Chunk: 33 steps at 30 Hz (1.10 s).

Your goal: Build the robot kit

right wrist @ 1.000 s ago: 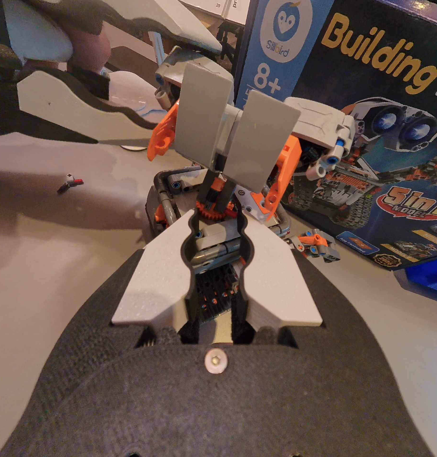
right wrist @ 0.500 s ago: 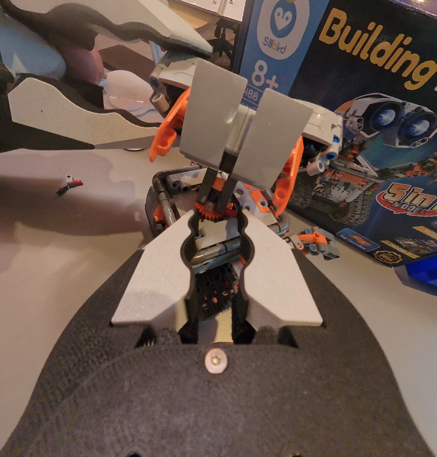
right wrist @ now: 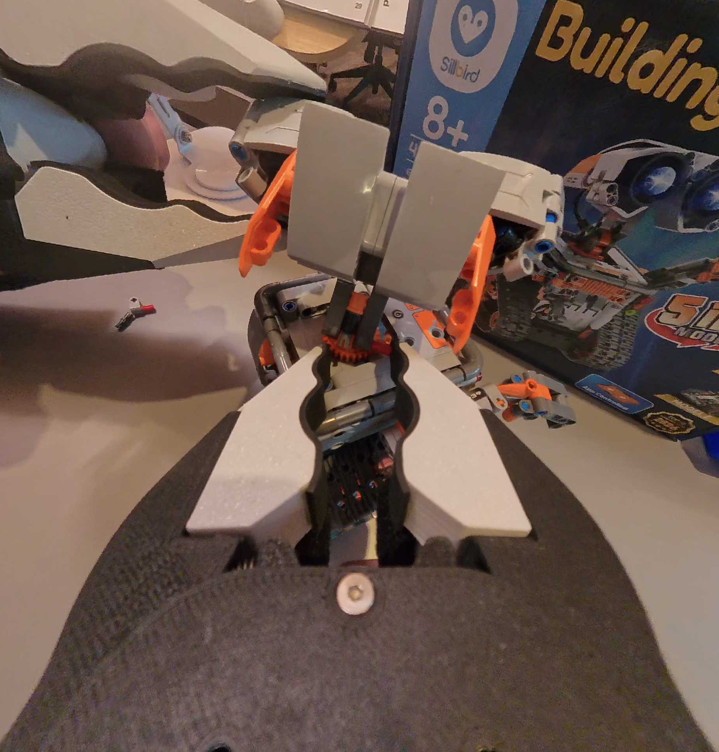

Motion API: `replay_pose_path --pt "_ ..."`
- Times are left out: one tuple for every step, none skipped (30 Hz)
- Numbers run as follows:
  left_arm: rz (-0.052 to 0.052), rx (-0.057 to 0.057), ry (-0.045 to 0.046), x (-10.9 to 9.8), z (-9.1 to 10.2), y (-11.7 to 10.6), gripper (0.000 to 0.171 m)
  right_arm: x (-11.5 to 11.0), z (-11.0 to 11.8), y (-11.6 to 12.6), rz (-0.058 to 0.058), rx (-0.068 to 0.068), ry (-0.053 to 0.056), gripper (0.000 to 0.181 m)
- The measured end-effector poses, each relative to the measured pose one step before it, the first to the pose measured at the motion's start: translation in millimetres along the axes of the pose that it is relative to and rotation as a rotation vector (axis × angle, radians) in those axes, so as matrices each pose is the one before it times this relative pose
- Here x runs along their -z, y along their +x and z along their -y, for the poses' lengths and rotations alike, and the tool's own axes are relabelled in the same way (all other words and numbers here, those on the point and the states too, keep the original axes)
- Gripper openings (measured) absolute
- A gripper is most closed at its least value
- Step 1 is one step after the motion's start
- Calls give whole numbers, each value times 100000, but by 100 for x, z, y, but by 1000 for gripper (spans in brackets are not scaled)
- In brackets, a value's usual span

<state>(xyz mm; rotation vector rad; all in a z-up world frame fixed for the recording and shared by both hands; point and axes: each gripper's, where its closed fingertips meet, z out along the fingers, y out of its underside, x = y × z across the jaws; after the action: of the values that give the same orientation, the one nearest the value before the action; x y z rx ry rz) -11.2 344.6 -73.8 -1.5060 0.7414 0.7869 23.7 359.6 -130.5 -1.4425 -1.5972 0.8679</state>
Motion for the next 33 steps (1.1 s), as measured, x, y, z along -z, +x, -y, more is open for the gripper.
replay_pose_path --pt "408 -369 -70 73 -35 1 42 -3 19 -47 129 41 240 28" --pt "35 72 125 49 -18 28 42 -42 14 -60 351 50 344 27" --pt "223 674 206 63 -10 30 42 -26 28 -68 628 -411 305 26" --pt "388 8 -99 56 -32 21 42 -14 20 -10 75 -396 260 25" --pt "53 -735 665 108 135 147 42 -25 0 -6 -164 359 244 24" --pt "709 -283 11 84 62 34 42 -19 20 -23 300 -155 136 25" --pt "182 621 -212 54 -46 -16 42 -5 20 -38 464 -30 197 24" --pt "336 -260 -275 55 -105 -61 42 -40 20 -56 186 253 589 24" --pt "645 -1186 -95 57 -42 -47 42 -28 23 -60 233 224 353 24" --pt "156 -8 -81 44 -34 -12 42 -13 21 -79 486 526 -16 24" --pt "-325 899 -116 11 -69 -47 42 -33 34 -75 317 462 412 24" --pt "-14 523 -194 -17 -130 -92 42 -45 40 -74 387 42 464 24" --pt "334 336 12 -7 -70 -60 42 -17 31 -53 240 515 -47 23" --pt "25 632 -30 -11 -33 -4 42 21 30 -19 385 240 285 23" --pt "-11 525 -379 -19 -97 -67 42 24 60 3 766 -1422 980 21" --pt "-277 251 124 -30 -87 -54 42 -28 13 3 368 -1016 420 21" --pt "-221 636 378 -39 -68 -47 42 -7 10 0 -367 492 -212 21" --pt "-490 1126 532 -47 -22 -9 42 14 2 30 -249 552 -372 21" --pt "-38 -784 -48 -26 -8 -27 42 6 16 24 -157 -234 186 21" --pt "230 -1535 -252 -29 2 -66 42 -6 6 20 -476 570 351 21" --pt "-210 179 31 -32 13 -2 42 2 4 36 -725 655 20 21" --pt "-607 1503 -75 -41 -71 23 42 -24 19 62 -821 -11 218 21" --pt "-800 1629 -205 -13 -116 12 43 -28 20 10 -857 482 299 22" --pt "-884 1452 434 96 -1 -3 44 16 -1 -39 -682 1043 -214 22" --pt "-809 1292 -151 95 9 29 45 19 5 -11 -622 703 -186 22" --pt "-510 582 -427 47 18 47 46 -16 2 16 -605 125 351 22" --pt "-418 333 155 84 88 104 51 -12 -5 21 -607 50 308 22" --pt "-124 1070 280 134 86 104 57 15 -2 14 -598 171 20 22" --pt "462 915 303 178 47 59 62 5 -2 -19 -333 133 188 22" --pt "924 23 -529 126 -67 29 68 -4 14 7 -411 36 233 22" --pt "1586 -19 -833 103 -78 -70 77 -9 23 0 -490 314 125 22" --pt "587 1289 -288 45 5 61 82 -7 7 0 -335 91 152 22" --pt "-639 2832 -1172 -84 -122 220 85 -1 9 6 -186 -348 379 22"
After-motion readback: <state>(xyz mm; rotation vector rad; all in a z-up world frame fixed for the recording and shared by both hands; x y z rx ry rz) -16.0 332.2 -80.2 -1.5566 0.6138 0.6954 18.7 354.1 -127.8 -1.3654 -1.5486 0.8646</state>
